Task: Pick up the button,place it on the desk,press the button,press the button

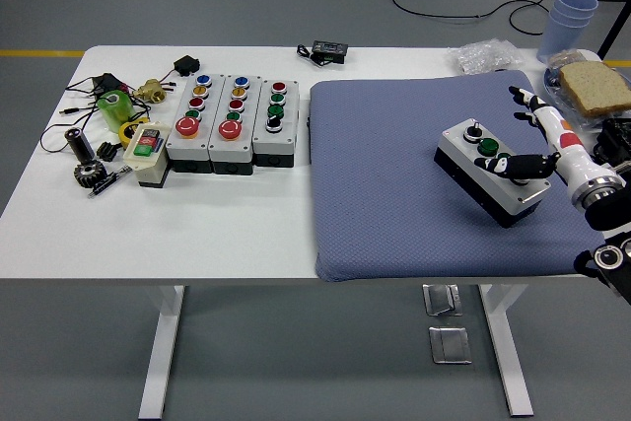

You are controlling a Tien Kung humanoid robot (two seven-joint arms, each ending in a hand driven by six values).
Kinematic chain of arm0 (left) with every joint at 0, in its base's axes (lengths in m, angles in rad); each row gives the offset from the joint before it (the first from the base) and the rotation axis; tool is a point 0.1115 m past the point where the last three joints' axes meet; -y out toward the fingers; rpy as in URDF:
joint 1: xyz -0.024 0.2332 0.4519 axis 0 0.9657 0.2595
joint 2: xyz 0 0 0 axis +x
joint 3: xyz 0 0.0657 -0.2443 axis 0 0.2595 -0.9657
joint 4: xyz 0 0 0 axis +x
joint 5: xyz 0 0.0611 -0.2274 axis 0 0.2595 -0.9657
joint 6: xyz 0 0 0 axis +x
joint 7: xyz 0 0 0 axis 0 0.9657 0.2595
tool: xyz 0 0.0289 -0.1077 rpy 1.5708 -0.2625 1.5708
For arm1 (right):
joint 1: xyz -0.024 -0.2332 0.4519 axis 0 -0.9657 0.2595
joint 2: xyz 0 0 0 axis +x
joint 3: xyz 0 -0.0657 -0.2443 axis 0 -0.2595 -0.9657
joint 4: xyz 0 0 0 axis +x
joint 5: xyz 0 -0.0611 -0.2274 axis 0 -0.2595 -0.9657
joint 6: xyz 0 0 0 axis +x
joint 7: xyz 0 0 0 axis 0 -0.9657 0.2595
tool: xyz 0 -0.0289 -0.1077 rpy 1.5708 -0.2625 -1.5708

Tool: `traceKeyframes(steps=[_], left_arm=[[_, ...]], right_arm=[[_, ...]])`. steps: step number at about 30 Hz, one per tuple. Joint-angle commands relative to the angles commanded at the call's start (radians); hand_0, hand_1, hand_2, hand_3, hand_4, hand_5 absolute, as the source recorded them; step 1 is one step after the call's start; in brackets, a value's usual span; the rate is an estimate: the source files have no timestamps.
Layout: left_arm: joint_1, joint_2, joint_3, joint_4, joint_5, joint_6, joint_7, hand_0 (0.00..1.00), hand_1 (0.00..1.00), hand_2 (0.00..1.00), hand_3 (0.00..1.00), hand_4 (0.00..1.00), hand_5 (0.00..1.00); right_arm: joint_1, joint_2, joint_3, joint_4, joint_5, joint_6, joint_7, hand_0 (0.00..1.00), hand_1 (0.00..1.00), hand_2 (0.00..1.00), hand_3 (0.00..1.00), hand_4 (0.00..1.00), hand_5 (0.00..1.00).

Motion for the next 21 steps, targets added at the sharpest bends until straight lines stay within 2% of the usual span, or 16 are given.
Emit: traceKeyframes(steps=[2,5,6,9,11,21], left_arm=[[0.0,0.0,0.0,0.0,0.0,0.0,0.0,0.646,0.636,0.627,0.566,0.313,0.858],[-0.003,0.0,0.003,0.0,-0.001,-0.001,0.001,0.645,0.635,0.625,0.566,0.314,0.859],[-0.003,0.0,0.003,0.0,-0.001,-0.001,0.001,0.645,0.635,0.625,0.566,0.314,0.859],[-0.006,0.0,0.007,0.0,-0.005,-0.001,0.001,0.645,0.635,0.625,0.566,0.314,0.859],[-0.006,0.0,0.007,0.0,-0.005,-0.001,0.001,0.646,0.633,0.625,0.566,0.314,0.859],[-0.007,0.0,0.008,0.0,-0.002,-0.003,0.004,0.646,0.632,0.621,0.565,0.313,0.856]], right_arm=[[0.003,0.002,-0.002,-0.004,-0.036,0.001,-0.002,0.978,0.91,0.985,0.982,0.995,0.09],[0.057,0.031,-0.039,-0.074,-0.089,0.029,-0.025,0.982,0.919,0.99,0.985,0.993,0.095],[0.061,0.034,-0.042,-0.081,-0.09,0.032,-0.027,0.982,0.919,0.99,0.985,0.993,0.095],[0.101,0.058,-0.058,-0.148,-0.068,0.081,-0.032,0.982,0.919,0.99,0.985,0.993,0.095],[0.108,0.062,-0.06,-0.162,-0.064,0.09,-0.034,0.983,0.92,0.996,0.989,0.99,0.101],[0.208,0.12,-0.097,-0.31,-0.093,0.181,-0.125,0.968,0.909,0.993,0.986,0.987,0.11]])
